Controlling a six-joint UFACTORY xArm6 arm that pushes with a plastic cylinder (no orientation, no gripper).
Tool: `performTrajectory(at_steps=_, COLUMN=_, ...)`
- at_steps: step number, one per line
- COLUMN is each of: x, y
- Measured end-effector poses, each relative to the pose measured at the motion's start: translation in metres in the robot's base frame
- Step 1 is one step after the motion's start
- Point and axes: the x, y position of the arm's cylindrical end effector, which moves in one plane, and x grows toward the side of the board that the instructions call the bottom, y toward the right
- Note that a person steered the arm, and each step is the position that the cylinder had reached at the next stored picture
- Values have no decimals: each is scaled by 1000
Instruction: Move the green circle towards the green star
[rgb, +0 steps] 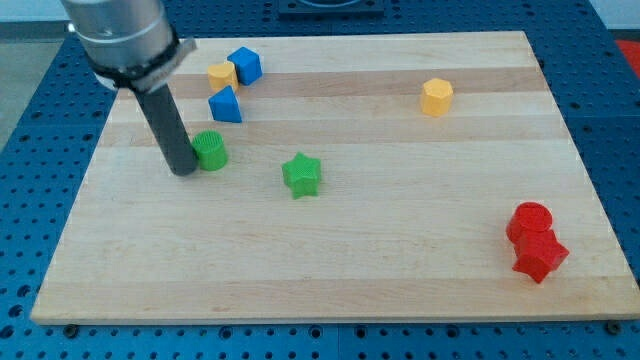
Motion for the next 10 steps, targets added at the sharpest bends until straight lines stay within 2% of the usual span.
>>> performTrajectory(at_steps=1, x=30, y=26)
performTrajectory(at_steps=2, x=37, y=23)
performTrajectory(at_steps=3, x=41, y=-50)
performTrajectory(at_steps=4, x=34, y=-86)
performTrajectory(at_steps=6, x=-51, y=-36)
performTrajectory(at_steps=7, x=-51, y=-35)
performTrajectory(at_steps=10, x=-39, y=34)
